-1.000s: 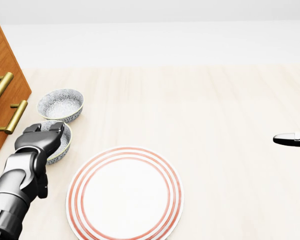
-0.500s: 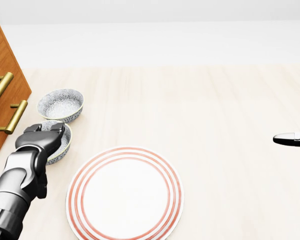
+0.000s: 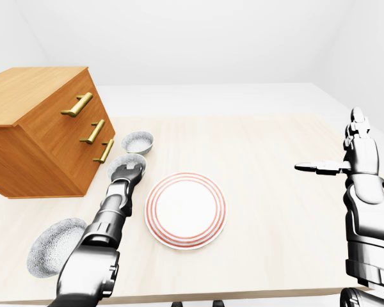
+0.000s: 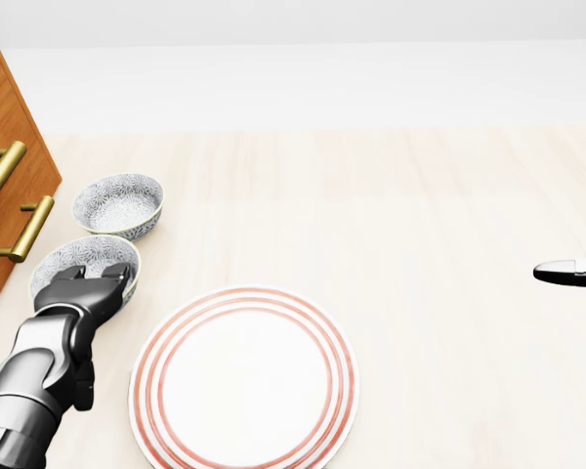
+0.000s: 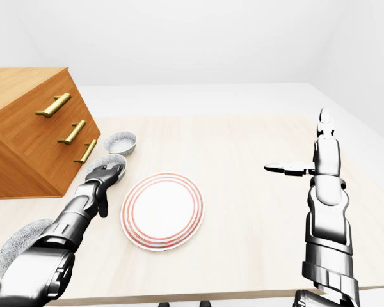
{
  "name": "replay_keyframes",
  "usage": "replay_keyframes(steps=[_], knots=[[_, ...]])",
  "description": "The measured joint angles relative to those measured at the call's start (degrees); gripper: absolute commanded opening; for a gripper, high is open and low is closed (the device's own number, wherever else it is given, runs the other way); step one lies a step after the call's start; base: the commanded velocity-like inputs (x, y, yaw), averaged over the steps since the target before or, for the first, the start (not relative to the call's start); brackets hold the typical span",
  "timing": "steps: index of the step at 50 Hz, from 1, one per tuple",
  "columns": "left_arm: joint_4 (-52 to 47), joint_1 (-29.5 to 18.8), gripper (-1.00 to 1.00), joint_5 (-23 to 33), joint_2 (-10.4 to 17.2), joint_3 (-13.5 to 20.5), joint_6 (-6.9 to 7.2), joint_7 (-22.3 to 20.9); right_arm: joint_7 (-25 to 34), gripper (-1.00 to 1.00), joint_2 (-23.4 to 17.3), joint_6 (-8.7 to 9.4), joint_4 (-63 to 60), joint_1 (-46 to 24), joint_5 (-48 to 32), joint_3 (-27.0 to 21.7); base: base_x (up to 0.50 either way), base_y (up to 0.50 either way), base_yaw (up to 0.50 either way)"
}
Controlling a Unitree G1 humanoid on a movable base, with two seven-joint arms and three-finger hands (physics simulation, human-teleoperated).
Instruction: Put the bowl in the middle on the plate.
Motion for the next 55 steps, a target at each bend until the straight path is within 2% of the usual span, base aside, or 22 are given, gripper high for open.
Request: replay_keyframes(steps=[16, 17, 18, 19, 20, 21, 22, 23, 39, 55], knots=[[0.1, 0.0, 1.0, -0.2, -0.3, 0.0, 0.0, 0.3, 0.0, 1.0, 0.1, 0.0, -0.2, 0.1, -0.1, 0.0, 0.0, 0.0, 0.0], [0.1, -0.1, 0.8, -0.3, -0.3, 0.0, 0.0, 0.3, 0.0, 1.0, 0.1, 0.0, -0.2, 0.1, -0.1, 0.0, 0.0, 0.0, 0.0], [0.0, -0.1, 0.19, -0.3, -0.3, 0.1, 0.0, 0.4, 0.0, 1.0, 0.1, 0.0, -0.2, 0.1, -0.1, 0.0, 0.0, 0.0, 0.0], [0.0, -0.2, -0.17, -0.4, -0.3, 0.1, 0.0, 0.6, 0.0, 1.0, 0.1, 0.0, -0.2, 0.1, -0.1, 0.0, 0.0, 0.0, 0.0], [-0.1, -0.2, -0.4, -0.5, -0.3, 0.2, 0.0, 0.7, 0.0, 1.0, 0.1, 0.0, -0.2, 0.1, -0.1, 0.0, 0.0, 0.0, 0.0], [-0.1, -0.3, -0.4, -0.5, -0.3, 0.2, 0.0, 0.8, -0.1, 1.0, 0.1, 0.0, -0.2, 0.1, -0.1, 0.0, 0.0, 0.0, 0.0], [-0.1, -0.3, -0.77, -0.5, -0.3, 0.3, 0.0, 0.9, -0.1, 1.0, 0.1, 0.0, -0.1, 0.1, -0.1, 0.0, 0.0, 0.0, 0.0], [-0.1, -0.4, -1.0, -0.4, -0.3, 0.3, -0.01, 1.2, -0.1, 1.0, 0.1, 0.0, 0.0, 0.1, -0.1, 0.0, 0.0, 0.0, 0.0], [0.4, -1.3, -1.0, 1.5, -0.3, 0.3, 0.0, 3.9, -0.1, 1.0, 0.2, 0.0, -1.0, 0.3, -0.2, -0.1, 0.0, 0.0, 0.0], [-1.4, -0.4, -1.0, 3.3, -0.6, 0.2, 0.0, 3.7, 0.3, 1.0, 0.4, 0.0, -2.4, 0.5, -0.5, -0.3, 0.0, 0.0, 0.0]])
